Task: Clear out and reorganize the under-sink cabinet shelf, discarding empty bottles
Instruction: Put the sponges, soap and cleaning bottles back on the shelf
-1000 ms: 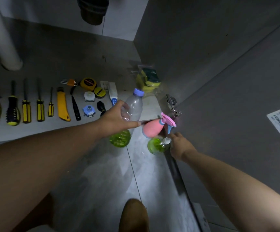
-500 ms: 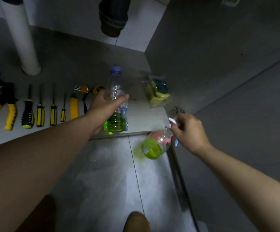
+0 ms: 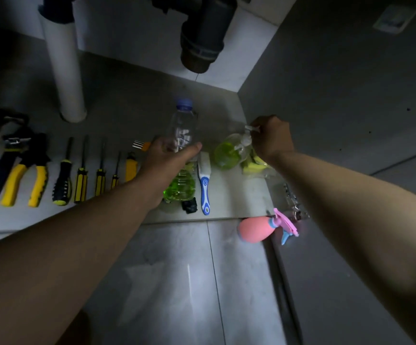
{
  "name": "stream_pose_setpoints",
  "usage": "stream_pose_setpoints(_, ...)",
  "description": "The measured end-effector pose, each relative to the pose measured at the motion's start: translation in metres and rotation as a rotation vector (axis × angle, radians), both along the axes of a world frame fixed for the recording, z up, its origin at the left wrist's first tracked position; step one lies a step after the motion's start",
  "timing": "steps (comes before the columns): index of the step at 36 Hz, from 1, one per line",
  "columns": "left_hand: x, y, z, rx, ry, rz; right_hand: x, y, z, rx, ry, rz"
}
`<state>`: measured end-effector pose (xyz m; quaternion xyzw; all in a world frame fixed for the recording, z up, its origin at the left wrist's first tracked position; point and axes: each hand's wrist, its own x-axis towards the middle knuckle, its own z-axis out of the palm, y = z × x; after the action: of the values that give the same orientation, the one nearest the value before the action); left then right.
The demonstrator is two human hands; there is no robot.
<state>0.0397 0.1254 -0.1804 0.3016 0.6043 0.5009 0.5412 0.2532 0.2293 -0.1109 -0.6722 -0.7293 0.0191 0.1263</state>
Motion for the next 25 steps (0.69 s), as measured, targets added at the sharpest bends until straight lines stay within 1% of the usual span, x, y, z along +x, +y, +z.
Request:
stream_pose_setpoints(2, 0.002, 0.001, -0.001, 0.002, -0.033, -0.008, -0.004, 0.009, -0.01, 0.008, 0.02, -0.044)
stream_pose_setpoints(8, 0.0, 0.002, -0.009, 0.036, 0.015, -0.076, -0.009, 0.028, -0.029, 0.023, 0.115, -0.166)
stream_pose_setpoints(14, 0.002, 0.001, -0.013, 0.043, 0.031, -0.108, -0.004, 0.035, -0.03, -0.003, 0.187, -0.198)
stream_pose_setpoints(20, 0.011, -0.002, -0.012, 0.034, 0.044, -0.119, -0.003, 0.031, -0.033, -0.11, 0.253, -0.149)
stream_pose_setpoints(23, 0.012, -0.003, -0.01, 0.02, 0.028, -0.138, -0.004, 0.02, -0.028, -0.086, 0.23, -0.085)
stream_pose_setpoints(24, 0.012, -0.003, -0.01, 0.026, 0.027, -0.151, -0.003, 0.014, -0.025, -0.089, 0.264, -0.065)
stream_pose_setpoints(25, 0.011, -0.003, -0.009, 0.034, 0.028, -0.164, -0.004, 0.005, -0.02, -0.111, 0.352, -0.049)
